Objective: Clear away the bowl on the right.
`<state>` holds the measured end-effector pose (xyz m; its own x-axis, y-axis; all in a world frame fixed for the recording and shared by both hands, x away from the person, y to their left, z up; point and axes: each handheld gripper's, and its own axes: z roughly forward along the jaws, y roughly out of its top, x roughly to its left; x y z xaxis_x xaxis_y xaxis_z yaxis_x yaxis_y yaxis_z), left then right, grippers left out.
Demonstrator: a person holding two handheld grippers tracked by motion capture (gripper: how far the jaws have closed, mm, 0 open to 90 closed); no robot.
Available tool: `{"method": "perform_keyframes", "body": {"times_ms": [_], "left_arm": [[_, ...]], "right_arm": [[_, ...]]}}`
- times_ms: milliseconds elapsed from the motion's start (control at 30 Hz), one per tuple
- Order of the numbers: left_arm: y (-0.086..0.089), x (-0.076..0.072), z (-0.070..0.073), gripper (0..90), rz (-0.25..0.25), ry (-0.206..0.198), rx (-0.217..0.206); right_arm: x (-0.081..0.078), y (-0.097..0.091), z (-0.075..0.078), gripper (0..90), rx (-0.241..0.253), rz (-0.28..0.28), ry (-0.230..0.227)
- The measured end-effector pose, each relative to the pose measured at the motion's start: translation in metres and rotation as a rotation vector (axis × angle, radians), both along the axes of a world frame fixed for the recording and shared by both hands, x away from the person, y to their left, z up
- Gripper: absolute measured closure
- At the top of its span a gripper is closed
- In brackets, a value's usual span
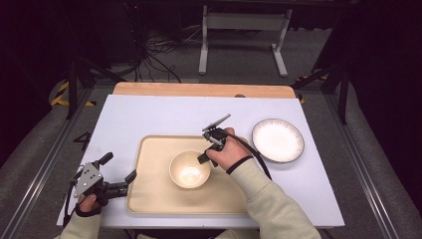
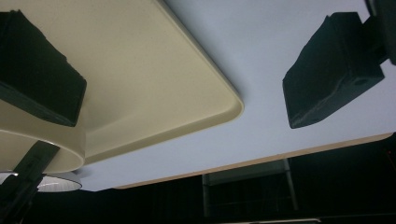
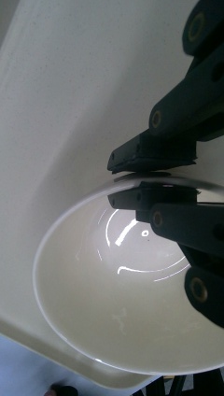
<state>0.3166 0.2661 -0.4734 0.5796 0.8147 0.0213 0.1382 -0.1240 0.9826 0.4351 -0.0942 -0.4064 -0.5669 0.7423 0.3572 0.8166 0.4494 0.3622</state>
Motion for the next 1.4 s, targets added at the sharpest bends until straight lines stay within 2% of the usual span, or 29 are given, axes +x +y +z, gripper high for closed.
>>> {"method": "perform_keyframes", "body": {"times_ms": [67, 133, 200, 267, 533, 700, 733, 867, 900, 933, 1067, 1233, 1367, 1400], "left_arm": [[0.000, 0.000, 0.000, 0.1, 0.001, 0.000, 0.000], [0.000, 0.000, 0.000, 0.1, 0.000, 0.001, 0.004], [0.000, 0.000, 0.000, 0.1, 0.000, 0.002, 0.004], [0.000, 0.000, 0.000, 0.1, 0.000, 0.002, 0.003], [0.000, 0.001, 0.000, 0.1, -0.001, 0.005, 0.004], [0.000, 0.001, 0.000, 0.1, 0.000, 0.005, 0.004], [0.000, 0.001, 0.000, 0.1, 0.000, 0.005, 0.004], [0.000, 0.001, 0.000, 0.1, 0.000, 0.004, 0.004], [0.000, 0.001, 0.000, 0.1, 0.000, 0.004, 0.004], [0.000, 0.000, 0.000, 0.1, 0.000, 0.004, 0.004], [0.000, 0.000, 0.000, 0.1, 0.000, 0.004, 0.005], [0.000, 0.000, 0.000, 0.1, 0.000, 0.004, 0.004], [0.000, 0.000, 0.000, 0.1, -0.001, 0.004, 0.005], [0.000, 0.000, 0.000, 0.1, -0.001, 0.004, 0.004]], "right_arm": [[0.000, 0.000, 0.000, 78.3, 0.006, 0.000, 0.003], [0.000, 0.000, -0.001, 70.5, 0.024, 0.007, 0.009], [-0.001, 0.001, -0.002, 68.8, 0.015, 0.011, -0.003], [-0.002, 0.002, -0.003, 66.7, -0.002, 0.024, -0.034], [-0.005, -0.002, 0.008, 60.5, 0.020, 0.010, -0.086], [-0.010, -0.006, 0.017, 56.3, 0.035, 0.022, -0.149], [-0.010, -0.006, 0.017, 56.3, 0.035, 0.022, -0.149], [-0.014, -0.010, 0.026, 51.2, 0.054, 0.050, -0.240], [-0.014, -0.010, 0.026, 51.2, 0.054, 0.050, -0.240], [-0.018, -0.012, 0.030, 47.8, 0.063, 0.061, -0.284], [-0.023, -0.016, 0.037, 44.1, 0.083, 0.076, -0.354], [-0.029, -0.019, 0.041, 38.4, 0.109, 0.092, -0.398], [-0.036, -0.025, 0.044, 30.8, 0.165, 0.131, -0.487], [-0.036, -0.025, 0.044, 30.8, 0.165, 0.131, -0.487]]}}
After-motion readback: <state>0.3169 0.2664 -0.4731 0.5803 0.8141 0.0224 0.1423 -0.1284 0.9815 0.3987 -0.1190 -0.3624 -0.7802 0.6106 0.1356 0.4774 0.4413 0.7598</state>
